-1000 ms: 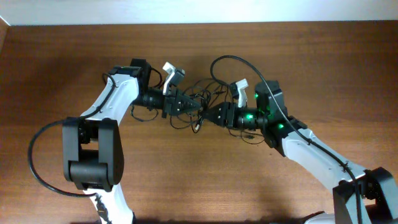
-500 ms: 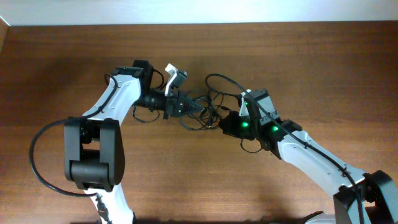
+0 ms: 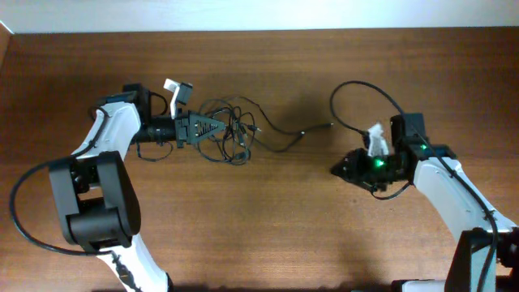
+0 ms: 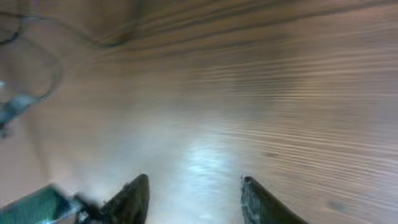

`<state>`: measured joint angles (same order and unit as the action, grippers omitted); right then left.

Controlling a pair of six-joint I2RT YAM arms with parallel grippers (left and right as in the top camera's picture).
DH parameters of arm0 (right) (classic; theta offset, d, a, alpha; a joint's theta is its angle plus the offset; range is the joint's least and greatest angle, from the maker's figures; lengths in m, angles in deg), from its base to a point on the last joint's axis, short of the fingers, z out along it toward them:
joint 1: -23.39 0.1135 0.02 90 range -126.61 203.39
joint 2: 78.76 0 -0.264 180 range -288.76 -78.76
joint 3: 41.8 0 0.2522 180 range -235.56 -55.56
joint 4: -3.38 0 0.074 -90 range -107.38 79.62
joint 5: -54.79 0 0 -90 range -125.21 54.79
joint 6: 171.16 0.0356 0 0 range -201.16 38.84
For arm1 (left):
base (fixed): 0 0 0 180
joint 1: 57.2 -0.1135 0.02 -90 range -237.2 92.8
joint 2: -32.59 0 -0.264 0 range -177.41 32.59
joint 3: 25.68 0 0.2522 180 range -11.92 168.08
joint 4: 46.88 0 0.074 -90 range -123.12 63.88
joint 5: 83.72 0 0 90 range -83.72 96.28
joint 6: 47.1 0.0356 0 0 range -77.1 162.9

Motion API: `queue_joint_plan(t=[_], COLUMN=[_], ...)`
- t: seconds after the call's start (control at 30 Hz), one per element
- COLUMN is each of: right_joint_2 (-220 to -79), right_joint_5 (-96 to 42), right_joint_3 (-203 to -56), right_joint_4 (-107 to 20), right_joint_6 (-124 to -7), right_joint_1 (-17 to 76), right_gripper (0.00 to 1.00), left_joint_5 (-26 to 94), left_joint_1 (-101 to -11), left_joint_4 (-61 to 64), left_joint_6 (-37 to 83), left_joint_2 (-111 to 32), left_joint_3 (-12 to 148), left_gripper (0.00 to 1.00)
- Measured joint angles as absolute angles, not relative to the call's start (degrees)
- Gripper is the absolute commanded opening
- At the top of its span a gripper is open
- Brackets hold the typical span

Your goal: Untangle cables

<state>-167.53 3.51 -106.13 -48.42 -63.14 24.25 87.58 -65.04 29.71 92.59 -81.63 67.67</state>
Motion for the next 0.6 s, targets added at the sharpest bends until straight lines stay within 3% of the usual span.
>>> queue_joint_plan(t=[0.13,0.37,0.6], right_joint_2=[-167.53,-167.51,-167.60], right_joint_5=[7.92,6.70,-12.60], right_joint_3=[-106.24,-106.78,-106.78], right_joint_4=[-43.92,-23.03,-22.04], right_joint_6=[-63.51,-49.96,-40.26], right_joint_1=[30.83,46.85,56.80], right_gripper=[0.63,0.62,0.47], left_joint_5=[88.36,88.84,89.02], left_joint_1=[-61.65,-59.57,-59.57], left_joint_4=[29.54,28.60,28.57], left_joint_6=[92.57,92.57,91.65], left_joint_2=[-81.63,-81.63,-81.63], left_joint_3=[67.67,67.50,67.46], left_gripper=[0.00,0.00,0.00])
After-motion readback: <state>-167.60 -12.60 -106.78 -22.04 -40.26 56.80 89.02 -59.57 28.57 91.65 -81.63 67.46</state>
